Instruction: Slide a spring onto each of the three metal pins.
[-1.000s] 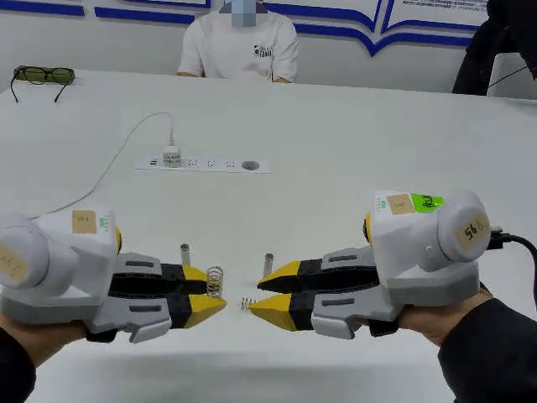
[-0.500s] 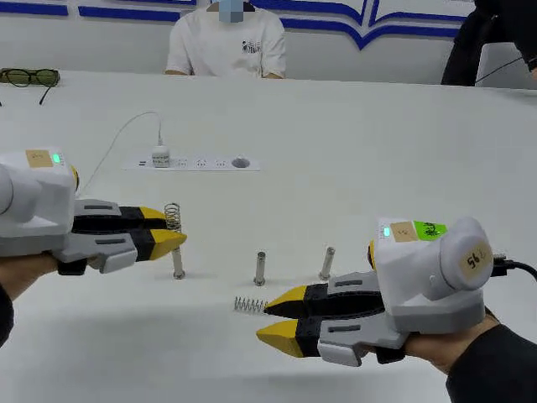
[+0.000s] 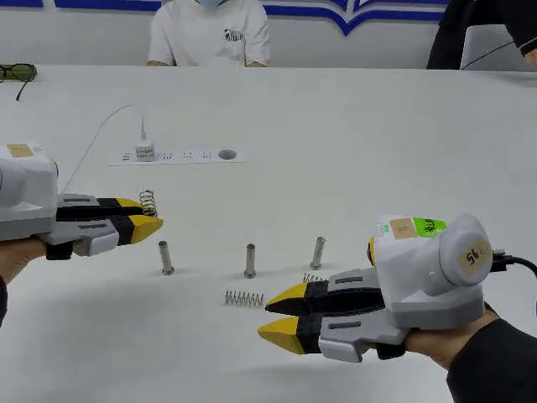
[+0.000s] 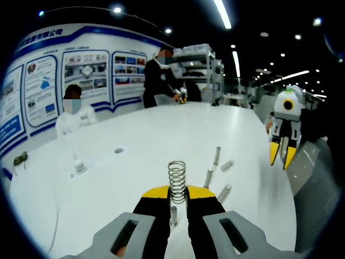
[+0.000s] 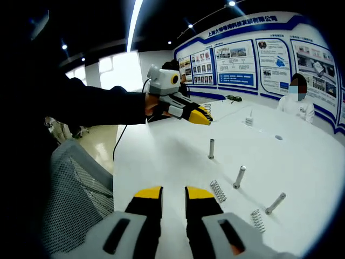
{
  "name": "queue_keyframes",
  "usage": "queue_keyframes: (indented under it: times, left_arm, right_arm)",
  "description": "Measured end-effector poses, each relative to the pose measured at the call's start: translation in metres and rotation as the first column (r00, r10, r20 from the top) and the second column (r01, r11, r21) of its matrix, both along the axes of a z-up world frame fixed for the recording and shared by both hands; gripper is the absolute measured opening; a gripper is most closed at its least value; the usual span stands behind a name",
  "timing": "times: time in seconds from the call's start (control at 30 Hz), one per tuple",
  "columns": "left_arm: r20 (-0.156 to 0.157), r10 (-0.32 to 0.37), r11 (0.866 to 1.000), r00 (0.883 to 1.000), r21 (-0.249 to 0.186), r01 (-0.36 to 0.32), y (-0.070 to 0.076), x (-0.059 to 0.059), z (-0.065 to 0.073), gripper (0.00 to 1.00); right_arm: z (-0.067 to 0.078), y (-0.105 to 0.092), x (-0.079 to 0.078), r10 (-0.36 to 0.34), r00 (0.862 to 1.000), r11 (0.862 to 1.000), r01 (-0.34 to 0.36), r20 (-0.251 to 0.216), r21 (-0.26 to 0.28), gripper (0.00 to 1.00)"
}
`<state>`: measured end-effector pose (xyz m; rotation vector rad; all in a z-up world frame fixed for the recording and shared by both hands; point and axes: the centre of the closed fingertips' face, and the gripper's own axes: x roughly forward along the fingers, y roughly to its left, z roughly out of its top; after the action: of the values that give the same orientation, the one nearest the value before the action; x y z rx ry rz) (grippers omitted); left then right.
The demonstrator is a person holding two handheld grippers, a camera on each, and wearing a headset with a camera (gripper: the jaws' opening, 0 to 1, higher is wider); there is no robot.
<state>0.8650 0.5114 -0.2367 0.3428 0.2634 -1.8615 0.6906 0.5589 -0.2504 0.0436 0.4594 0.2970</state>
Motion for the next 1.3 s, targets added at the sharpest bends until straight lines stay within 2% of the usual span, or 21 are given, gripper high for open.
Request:
queue_keyframes:
  times: [0.17, 0.67, 1.3]
  left_arm:
    - [-0.014, 0.000, 1.000, 1.000, 0.003, 0.000, -0.004, 0.002, -0.006, 0.10]
    - [-0.010, 0.006, 0.999, 1.000, 0.039, -0.005, -0.010, 0.002, -0.031, 0.10]
    - [0.003, 0.001, 0.999, 1.000, 0.042, -0.002, -0.011, 0.001, -0.039, 0.10]
  right_arm:
    - [-0.001, -0.003, -0.001, -0.010, 1.000, 1.000, 0.010, 0.003, 0.005, 0.17]
    - [-0.005, -0.009, -0.005, -0.025, 1.000, 0.999, 0.025, -0.005, 0.023, 0.17]
    - [-0.009, -0.008, -0.005, -0.026, 0.999, 0.999, 0.026, -0.019, 0.038, 0.17]
